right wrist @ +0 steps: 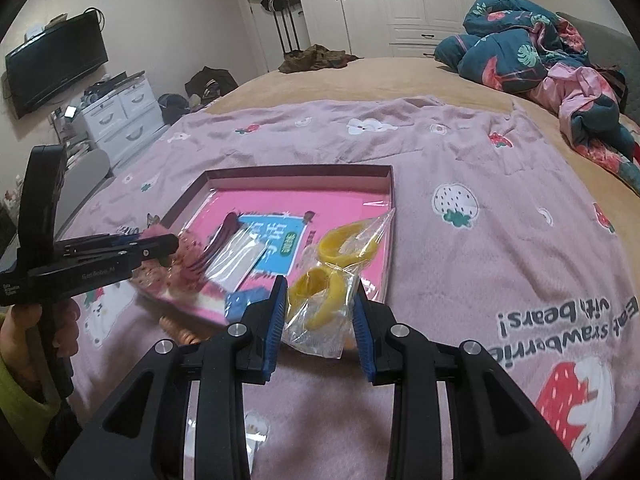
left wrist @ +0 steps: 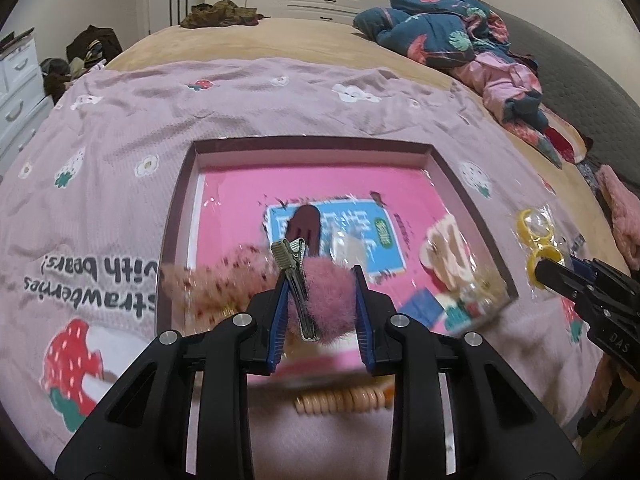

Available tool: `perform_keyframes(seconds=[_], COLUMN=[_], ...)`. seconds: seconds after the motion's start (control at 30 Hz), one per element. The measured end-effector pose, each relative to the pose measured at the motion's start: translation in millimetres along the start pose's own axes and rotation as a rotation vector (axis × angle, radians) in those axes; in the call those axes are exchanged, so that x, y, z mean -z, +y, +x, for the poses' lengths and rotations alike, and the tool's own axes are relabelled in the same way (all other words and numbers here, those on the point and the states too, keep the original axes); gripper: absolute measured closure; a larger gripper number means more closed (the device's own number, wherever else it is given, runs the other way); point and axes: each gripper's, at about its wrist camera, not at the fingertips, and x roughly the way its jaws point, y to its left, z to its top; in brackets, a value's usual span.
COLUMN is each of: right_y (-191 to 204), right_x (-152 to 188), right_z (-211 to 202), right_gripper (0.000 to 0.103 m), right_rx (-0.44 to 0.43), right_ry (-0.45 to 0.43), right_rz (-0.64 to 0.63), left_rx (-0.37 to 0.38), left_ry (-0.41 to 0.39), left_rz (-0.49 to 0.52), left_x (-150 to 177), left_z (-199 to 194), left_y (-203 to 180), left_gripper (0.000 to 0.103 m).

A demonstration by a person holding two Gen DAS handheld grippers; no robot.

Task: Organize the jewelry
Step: 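Carry the pompom clip and hair-tie bag into the tray and open both tools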

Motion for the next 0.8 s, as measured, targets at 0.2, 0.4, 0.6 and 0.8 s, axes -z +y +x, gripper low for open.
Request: perform_keyframes(seconds=[0.2,0.4,0.6,0.8], right_y=[-9.6,-14.4,-16.2,-16.9], right_x=[-15.9,-24.1,-24.4,-22.2], right_z=[25.8,51.8,69.7,80.2], right_gripper=[0.073,0.073,0.073,0.071], right_rx=[0.018,0.036,0.049,0.055], right_ry=[0.013,0.036,0.056,0.078], right_rz=[0.004,-0.001,0.008,0.017], left_rx=[-0.026,-0.035,-0.037,-0.038], left_ry=[0.008,0.032,0.044,0.048], left_rz=[-0.004,-0.023,-0.03,-0.034], left_x=[-13.4,-20.4,-17.7,-17.0], left_z=[18.1,36.6,44.5,48.2], left_y=[8.4,19.3,25.1,28.3], left_gripper=[0.082,0.082,0.082,0.081])
